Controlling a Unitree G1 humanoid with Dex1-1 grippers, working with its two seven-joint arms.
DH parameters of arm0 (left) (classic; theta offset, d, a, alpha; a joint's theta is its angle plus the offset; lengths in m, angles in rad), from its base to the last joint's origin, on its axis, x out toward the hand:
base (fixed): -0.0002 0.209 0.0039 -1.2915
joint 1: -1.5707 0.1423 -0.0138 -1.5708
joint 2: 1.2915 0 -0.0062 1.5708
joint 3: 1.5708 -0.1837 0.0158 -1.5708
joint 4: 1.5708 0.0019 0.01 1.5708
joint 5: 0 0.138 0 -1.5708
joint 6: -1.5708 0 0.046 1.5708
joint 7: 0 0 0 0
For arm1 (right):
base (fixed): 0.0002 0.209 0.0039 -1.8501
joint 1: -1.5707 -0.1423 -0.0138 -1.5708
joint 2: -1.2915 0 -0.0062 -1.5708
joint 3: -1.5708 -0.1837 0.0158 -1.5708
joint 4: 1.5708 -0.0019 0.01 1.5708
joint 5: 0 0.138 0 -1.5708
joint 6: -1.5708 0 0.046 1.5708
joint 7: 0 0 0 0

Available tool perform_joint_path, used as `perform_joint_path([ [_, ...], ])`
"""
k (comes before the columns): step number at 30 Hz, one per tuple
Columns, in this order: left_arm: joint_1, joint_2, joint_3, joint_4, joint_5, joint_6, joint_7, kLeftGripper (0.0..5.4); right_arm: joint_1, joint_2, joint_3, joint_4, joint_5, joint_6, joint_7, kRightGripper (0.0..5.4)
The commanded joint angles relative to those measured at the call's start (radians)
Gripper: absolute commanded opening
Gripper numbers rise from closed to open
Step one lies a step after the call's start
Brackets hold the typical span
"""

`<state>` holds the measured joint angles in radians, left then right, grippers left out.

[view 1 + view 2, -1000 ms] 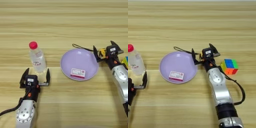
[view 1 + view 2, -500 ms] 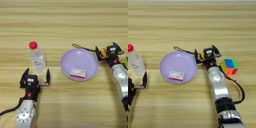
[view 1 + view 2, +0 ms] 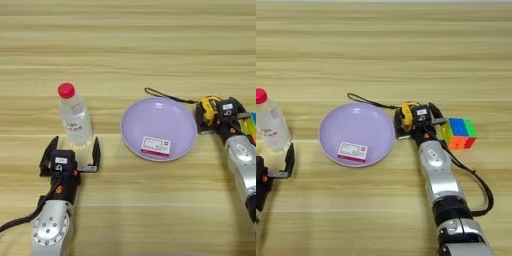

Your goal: Move the objects on the table

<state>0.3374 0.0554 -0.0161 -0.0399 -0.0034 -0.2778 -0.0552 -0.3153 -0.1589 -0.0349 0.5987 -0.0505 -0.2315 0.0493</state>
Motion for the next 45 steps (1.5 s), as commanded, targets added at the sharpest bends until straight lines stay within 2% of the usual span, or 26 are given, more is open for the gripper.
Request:
perform_joint_path([
  [1,0.006,0.004,-0.002,-0.009,0.008,0.017,-0.003,5.40,-0.033,-0.006,-0.008,0.042,0.001,-0.018,-0.002,5.37],
  [19,0.011,0.005,-0.001,-0.012,0.007,0.016,-0.004,5.40,-0.129,0.000,-0.015,0.236,0.012,-0.043,0.005,5.37],
  [21,0.011,0.004,-0.001,-0.013,0.007,0.016,-0.004,5.40,-0.134,0.001,-0.018,0.250,0.016,-0.041,0.010,5.22],
  [29,0.015,0.003,-0.002,-0.018,0.008,0.018,-0.003,5.40,-0.134,0.002,-0.021,0.266,0.020,-0.037,0.018,4.35],
  [32,0.013,0.003,-0.002,-0.017,0.007,0.020,-0.003,5.40,-0.137,0.001,-0.022,0.270,0.022,-0.036,0.021,4.20],
  [40,0.009,0.002,-0.003,-0.013,0.008,0.020,-0.002,5.40,-0.146,0.001,-0.026,0.276,0.025,-0.036,0.025,4.15],
  [45,0.008,-0.001,-0.005,-0.014,0.010,0.020,0.000,5.40,-0.119,0.005,-0.033,0.241,0.038,-0.024,0.031,4.15],
])
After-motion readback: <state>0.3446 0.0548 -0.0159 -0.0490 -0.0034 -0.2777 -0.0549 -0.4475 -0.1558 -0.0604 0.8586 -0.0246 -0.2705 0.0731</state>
